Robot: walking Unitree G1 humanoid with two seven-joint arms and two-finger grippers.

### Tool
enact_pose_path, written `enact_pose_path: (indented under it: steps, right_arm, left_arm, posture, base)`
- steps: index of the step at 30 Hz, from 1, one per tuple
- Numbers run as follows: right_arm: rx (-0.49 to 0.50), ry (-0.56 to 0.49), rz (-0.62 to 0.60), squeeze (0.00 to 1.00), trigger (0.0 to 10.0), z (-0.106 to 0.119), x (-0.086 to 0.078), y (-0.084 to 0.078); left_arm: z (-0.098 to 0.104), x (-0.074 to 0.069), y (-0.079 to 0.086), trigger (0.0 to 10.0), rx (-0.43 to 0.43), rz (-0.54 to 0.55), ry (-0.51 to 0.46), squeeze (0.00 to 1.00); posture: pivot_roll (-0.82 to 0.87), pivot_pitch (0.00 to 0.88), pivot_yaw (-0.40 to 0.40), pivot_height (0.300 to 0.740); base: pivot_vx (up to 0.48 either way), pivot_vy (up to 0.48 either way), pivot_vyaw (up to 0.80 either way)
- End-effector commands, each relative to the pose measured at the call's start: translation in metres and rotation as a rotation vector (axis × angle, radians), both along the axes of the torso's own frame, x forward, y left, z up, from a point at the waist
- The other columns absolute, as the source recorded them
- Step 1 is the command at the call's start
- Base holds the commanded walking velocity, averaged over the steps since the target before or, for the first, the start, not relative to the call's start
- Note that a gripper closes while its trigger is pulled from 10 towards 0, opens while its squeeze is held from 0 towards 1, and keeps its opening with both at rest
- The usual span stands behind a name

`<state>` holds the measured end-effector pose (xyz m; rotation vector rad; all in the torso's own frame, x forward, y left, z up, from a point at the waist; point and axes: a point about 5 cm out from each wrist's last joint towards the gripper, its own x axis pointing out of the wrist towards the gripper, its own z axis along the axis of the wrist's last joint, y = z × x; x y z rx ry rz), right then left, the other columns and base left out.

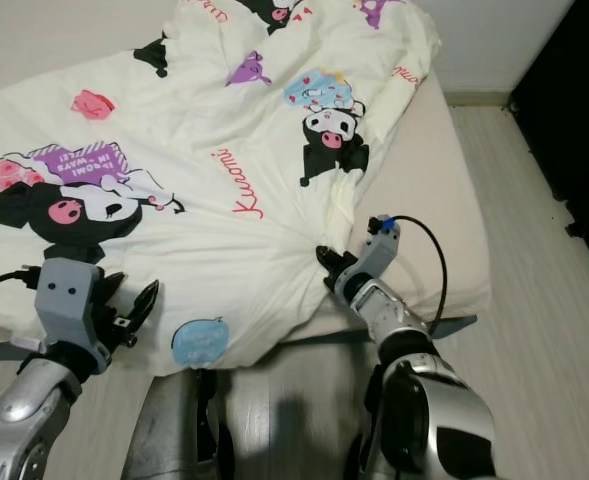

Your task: Clean up the room

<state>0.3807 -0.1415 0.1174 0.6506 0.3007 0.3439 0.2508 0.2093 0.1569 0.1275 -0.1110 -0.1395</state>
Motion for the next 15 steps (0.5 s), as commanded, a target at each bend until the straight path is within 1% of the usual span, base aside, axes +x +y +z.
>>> enact_pose_path:
  steps: [1,2,3,5,6,7,9,10,11,13,15]
  right_arm:
    - [-0.089,0.067,-0.083,0.00,0.0,-0.017,-0.012,-0.039]
    - [-0.089,0.067,-0.083,0.00,0.0,-0.017,-0.012,-0.039]
    - [-0.107,0.076,-0.082,0.00,0.0,-0.020,-0.014,-0.044]
    - [-0.107,0.076,-0.082,0.00,0.0,-0.020,-0.014,-0.044]
    - [-0.126,0.085,-0.088,0.00,0.0,-0.021,-0.017,-0.051]
    - [-0.126,0.085,-0.088,0.00,0.0,-0.021,-0.017,-0.051]
    - [-0.159,0.095,-0.110,0.00,0.0,-0.021,-0.022,-0.067]
    - [-0.159,0.095,-0.110,0.00,0.0,-0.021,-0.022,-0.067]
    - [-0.177,0.099,-0.123,0.00,0.0,-0.020,-0.025,-0.075]
    - [-0.177,0.099,-0.123,0.00,0.0,-0.020,-0.025,-0.075]
    - [-0.192,0.106,-0.145,0.00,0.0,-0.017,-0.031,-0.088]
  left_arm:
    - [-0.007,-0.004,0.000,10.0,-0.001,-0.003,0.025,0.00]
    - [-0.007,-0.004,0.000,10.0,-0.001,-0.003,0.025,0.00]
    - [-0.008,-0.004,-0.001,10.0,-0.001,-0.007,0.025,0.00]
    - [-0.008,-0.004,-0.001,10.0,-0.001,-0.007,0.025,0.00]
    - [-0.008,-0.004,-0.002,10.0,-0.001,-0.011,0.025,0.00]
    - [-0.008,-0.004,-0.002,10.0,-0.001,-0.011,0.025,0.00]
    - [-0.008,-0.005,-0.003,10.0,-0.004,-0.018,0.026,0.00]
    - [-0.008,-0.005,-0.003,10.0,-0.004,-0.018,0.026,0.00]
    - [-0.009,-0.005,-0.003,10.0,-0.004,-0.019,0.027,0.00]
    - [-0.009,-0.005,-0.003,10.0,-0.004,-0.019,0.027,0.00]
    - [-0.009,-0.006,-0.002,10.0,-0.006,-0.018,0.028,0.00]
  posture:
    - [0.18,0.306,-0.065,0.522]
    - [0.18,0.306,-0.065,0.522]
    - [0.18,0.306,-0.065,0.522]
    - [0.18,0.306,-0.065,0.522]
    - [0.18,0.306,-0.064,0.522]
    - [0.18,0.306,-0.064,0.522]
    - [0.18,0.308,-0.066,0.522]
    - [0.18,0.308,-0.066,0.522]
    - [0.18,0.310,-0.067,0.522]
    - [0.18,0.310,-0.067,0.522]
    - [0.18,0.310,-0.068,0.522]
  base:
    - [0.000,0.000,0.00]
    - [0.000,0.000,0.00]
    - [0.000,0.000,0.00]
    - [0.000,0.000,0.00]
    - [0.000,0.000,0.00]
    - [0.000,0.000,0.00]
    - [0.000,0.000,0.00]
    - [0.000,0.000,0.00]
    - [0.000,0.000,0.00]
    - [0.000,0.000,0.00]
    - [0.000,0.000,0.00]
